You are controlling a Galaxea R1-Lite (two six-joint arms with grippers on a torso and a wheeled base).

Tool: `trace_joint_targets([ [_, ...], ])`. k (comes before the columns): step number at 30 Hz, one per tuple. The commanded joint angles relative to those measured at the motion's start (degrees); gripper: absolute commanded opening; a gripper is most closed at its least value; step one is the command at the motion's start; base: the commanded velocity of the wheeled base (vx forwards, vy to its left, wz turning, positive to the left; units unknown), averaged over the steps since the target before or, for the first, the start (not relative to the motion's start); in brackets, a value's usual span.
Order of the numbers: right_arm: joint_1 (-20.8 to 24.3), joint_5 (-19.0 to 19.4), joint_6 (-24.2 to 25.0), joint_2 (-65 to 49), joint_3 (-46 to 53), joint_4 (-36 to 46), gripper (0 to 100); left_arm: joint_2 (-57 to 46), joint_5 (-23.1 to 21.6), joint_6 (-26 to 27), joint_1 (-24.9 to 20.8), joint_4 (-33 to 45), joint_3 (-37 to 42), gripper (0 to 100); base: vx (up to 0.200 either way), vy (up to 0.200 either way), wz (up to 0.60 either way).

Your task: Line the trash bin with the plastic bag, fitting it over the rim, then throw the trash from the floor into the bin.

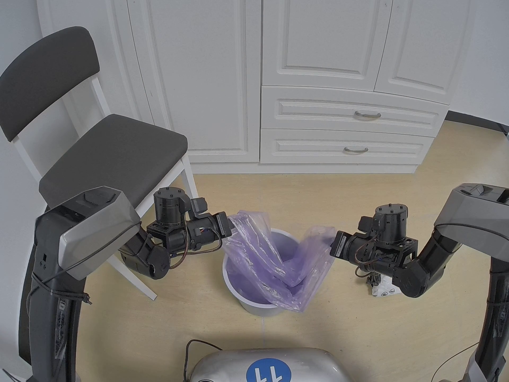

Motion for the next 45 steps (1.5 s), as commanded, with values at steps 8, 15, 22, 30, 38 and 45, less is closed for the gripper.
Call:
trace_joint_targets([
  [8, 0.81, 1.11, 4.14, 9.01, -1.13, -7.31, 0, 7.33, 0.04, 2.57, -0.32, 0.68, -6.30, 0, 0.000, 0.000, 0.00],
  [15, 2.39, 0.67, 4.23, 10.77, -1.04, -10.39, 0, 6.63, 0.48, 7.76, -0.15, 0.68, -2.43, 0, 0.000, 0.000, 0.00],
  [22, 3.18, -0.91, 3.52, 6.82, -4.20, -2.31, 0, 1.88, 0.48, 9.69, 1.61, 1.30, 0.82, 0, 0.000, 0.000, 0.00],
  [30, 2.30, -13.13, 0.62, 2.77, -18.79, 25.20, 0, -4.53, 0.48, 10.22, 2.84, 15.89, -1.11, 0, 0.000, 0.000, 0.00],
  [38, 1.43, -16.47, -0.87, 1.90, -19.15, 29.95, 0, -6.99, 9.89, 17.07, 2.23, 49.90, -14.73, 0, 0.000, 0.000, 0.00],
  [45, 0.55, -17.43, -11.95, 2.16, -13.52, 29.95, 0, -2.95, 28.52, 24.19, 0.65, 64.32, -24.49, 0, 0.000, 0.000, 0.00],
])
